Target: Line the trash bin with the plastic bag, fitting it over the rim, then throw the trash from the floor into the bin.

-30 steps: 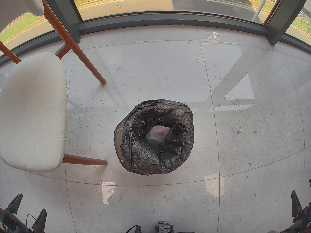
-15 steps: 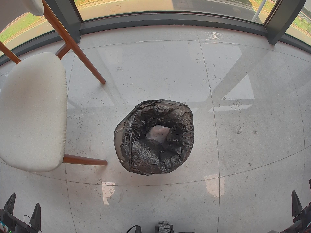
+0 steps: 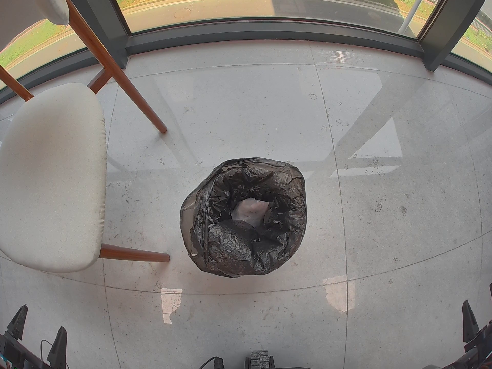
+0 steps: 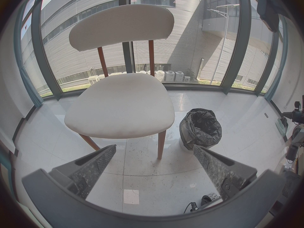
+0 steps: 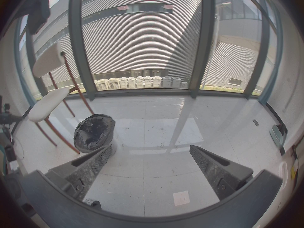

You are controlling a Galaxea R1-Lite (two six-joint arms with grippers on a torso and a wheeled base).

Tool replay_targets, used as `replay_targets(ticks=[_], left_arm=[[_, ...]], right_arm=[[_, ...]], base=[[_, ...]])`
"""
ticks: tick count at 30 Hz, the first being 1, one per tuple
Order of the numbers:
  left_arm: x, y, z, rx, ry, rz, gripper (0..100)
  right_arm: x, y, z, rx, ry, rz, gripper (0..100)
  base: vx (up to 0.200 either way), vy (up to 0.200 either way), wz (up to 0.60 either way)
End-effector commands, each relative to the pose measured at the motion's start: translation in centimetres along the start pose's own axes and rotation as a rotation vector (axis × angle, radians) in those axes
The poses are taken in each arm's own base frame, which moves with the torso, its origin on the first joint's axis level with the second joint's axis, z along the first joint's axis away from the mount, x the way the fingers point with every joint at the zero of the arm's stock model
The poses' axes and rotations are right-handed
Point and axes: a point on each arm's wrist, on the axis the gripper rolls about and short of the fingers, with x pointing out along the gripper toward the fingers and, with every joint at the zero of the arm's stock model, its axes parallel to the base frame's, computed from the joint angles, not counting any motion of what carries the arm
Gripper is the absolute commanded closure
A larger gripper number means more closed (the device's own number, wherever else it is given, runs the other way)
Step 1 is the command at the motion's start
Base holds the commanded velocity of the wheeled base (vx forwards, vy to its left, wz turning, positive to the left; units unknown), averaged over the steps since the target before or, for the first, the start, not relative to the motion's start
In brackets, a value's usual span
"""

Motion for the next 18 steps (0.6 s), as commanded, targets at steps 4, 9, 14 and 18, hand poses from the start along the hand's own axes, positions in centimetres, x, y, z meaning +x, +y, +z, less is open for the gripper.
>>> replay_targets(ticks=[4, 9, 14, 18], left_arm=[[-0.04, 0.01, -0.38, -0.016, -0.006, 0.006, 0], [-0.04, 0.01, -0.38, -0.016, -0.006, 0.008, 0], [-0.04, 0.01, -0.37, -0.014, -0.008, 0.006, 0], [-0.04, 0.01, -0.37, -0.014, -0.008, 0.006, 0]], right_arm=[[0.04, 0.0, -0.57, -0.03, 0.011, 0.006, 0], [0.04, 0.0, -0.52, 0.003, 0.006, 0.007, 0], [0.04, 0.08, -0.54, -0.037, 0.008, 0.046, 0], [0.04, 0.08, -0.54, -0.037, 0.008, 0.047, 0]], base=[[0.0, 0.0, 0.0], [0.0, 0.0, 0.0], [0.0, 0.0, 0.0], [0.0, 0.0, 0.0]])
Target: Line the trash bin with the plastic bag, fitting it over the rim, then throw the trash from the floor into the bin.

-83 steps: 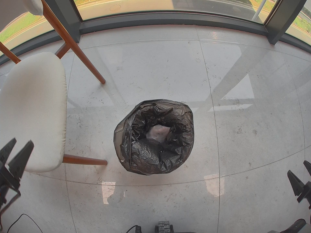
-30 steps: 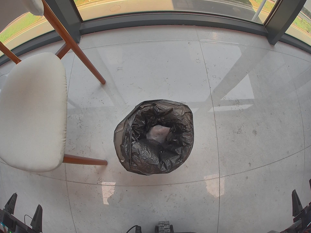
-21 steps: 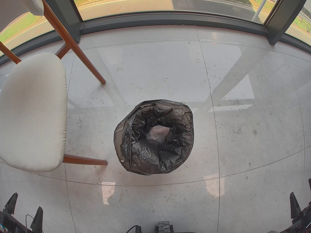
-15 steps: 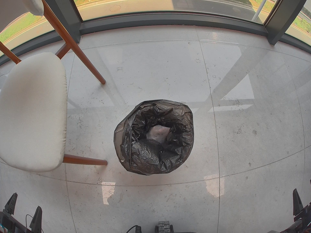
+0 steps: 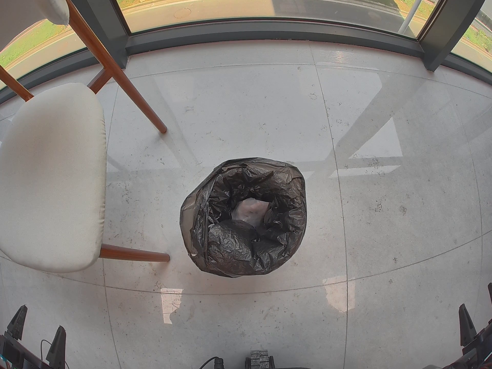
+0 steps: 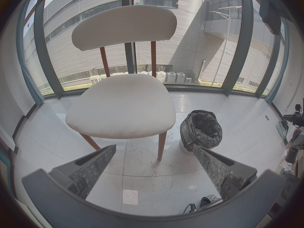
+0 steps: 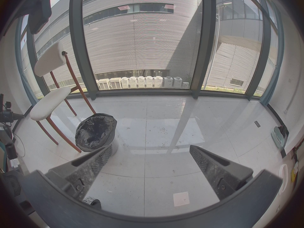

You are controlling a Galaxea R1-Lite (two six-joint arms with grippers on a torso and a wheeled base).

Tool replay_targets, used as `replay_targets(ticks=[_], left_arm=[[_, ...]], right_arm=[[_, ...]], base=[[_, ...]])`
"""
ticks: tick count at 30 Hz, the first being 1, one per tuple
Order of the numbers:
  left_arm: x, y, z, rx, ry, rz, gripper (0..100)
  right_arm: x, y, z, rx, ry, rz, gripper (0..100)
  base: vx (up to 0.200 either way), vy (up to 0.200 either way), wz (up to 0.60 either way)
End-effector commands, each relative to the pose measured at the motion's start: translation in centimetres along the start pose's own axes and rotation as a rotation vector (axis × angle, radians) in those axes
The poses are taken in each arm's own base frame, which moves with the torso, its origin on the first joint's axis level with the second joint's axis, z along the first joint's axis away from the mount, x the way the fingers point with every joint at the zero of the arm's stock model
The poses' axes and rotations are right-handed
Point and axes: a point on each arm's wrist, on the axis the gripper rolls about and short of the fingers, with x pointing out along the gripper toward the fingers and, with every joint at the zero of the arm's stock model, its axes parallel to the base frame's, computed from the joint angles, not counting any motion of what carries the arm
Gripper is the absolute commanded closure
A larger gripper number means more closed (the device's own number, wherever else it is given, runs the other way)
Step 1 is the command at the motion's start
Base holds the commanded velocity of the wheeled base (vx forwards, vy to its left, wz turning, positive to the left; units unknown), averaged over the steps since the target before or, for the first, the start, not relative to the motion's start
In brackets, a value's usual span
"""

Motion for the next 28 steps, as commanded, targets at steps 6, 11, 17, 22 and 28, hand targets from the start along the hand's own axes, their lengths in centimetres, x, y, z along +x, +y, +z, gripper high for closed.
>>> replay_targets(ticks=[6, 11, 17, 22, 28], left_arm=[[0.0, 0.0, -0.39, -0.001, 0.0, -0.001, 0], [0.0, 0.01, -0.39, -0.001, 0.0, 0.001, 0], [0.0, 0.0, -0.39, -0.001, 0.0, -0.001, 0], [0.0, 0.0, -0.4, -0.001, 0.001, -0.001, 0], [0.0, 0.01, -0.39, -0.001, 0.0, -0.002, 0]], right_arm=[[0.05, -0.06, -0.5, 0.042, 0.006, -0.03, 0], [0.04, -0.06, -0.47, 0.045, 0.001, -0.029, 0], [0.05, -0.05, -0.51, 0.042, 0.007, -0.026, 0], [0.05, -0.05, -0.51, 0.041, 0.007, -0.026, 0], [0.05, -0.05, -0.51, 0.045, 0.007, -0.029, 0]], base=[[0.0, 0.0, 0.0], [0.0, 0.0, 0.0], [0.0, 0.0, 0.0], [0.0, 0.0, 0.0], [0.0, 0.0, 0.0]])
